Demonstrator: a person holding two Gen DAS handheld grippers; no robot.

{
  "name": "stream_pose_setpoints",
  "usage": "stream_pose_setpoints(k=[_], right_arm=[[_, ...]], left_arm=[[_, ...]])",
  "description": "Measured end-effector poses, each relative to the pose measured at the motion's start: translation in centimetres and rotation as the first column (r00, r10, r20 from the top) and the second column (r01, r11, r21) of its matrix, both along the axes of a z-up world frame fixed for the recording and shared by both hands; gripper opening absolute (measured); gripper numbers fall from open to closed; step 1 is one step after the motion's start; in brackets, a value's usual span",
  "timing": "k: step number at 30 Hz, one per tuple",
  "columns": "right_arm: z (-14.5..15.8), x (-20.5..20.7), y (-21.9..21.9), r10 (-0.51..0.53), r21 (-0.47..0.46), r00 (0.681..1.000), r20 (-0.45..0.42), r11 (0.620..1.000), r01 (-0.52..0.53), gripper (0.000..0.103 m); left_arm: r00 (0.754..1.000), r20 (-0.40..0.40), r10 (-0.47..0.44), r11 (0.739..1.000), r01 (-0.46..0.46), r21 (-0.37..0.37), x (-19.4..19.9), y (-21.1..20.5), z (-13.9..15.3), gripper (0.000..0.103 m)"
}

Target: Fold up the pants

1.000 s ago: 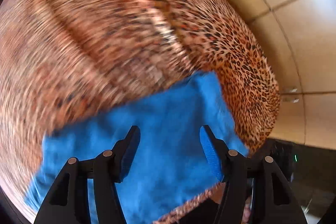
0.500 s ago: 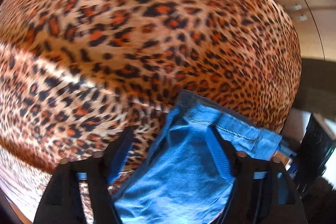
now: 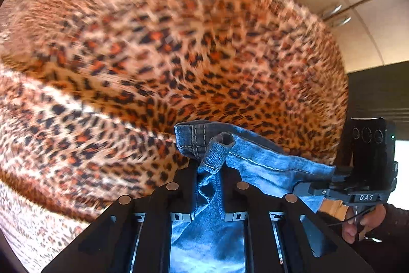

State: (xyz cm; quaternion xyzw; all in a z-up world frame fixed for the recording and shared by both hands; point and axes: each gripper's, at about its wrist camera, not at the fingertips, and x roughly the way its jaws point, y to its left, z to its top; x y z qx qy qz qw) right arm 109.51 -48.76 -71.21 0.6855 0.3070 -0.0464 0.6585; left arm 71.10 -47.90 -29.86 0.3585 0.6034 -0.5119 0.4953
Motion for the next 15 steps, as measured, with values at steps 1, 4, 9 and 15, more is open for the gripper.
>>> stream_pose_setpoints(k=[1,4,9,15], right_arm=[[0.4,0.1,-0.1,0.008,-0.010,1.000,0.006,1.000,-0.008,0.011],[2.9,0.9,-0.1,0.071,-0.079,0.997,0.039,0.995,-0.068,0.011],[8.2,3.2,1.7,0.232,-0.242,0.971,0.052,0.947,-0.213,0.013],[13.1,6.4,8.0,0.473,-0.404,0.880,0.041,0.813,-0.418,0.013]], left_arm=[[1.000,0.004,0.015,0.999,-0.014,-0.031,1.6,0.7,1.4,0.011],[0.999,0.034,0.032,0.994,-0.028,-0.105,4.7,2.8,4.7,0.011],[0.993,0.079,0.090,0.980,-0.074,-0.185,10.7,8.2,9.2,0.011],[0.969,0.115,0.219,0.957,-0.190,-0.220,18.9,16.5,11.6,0.012]])
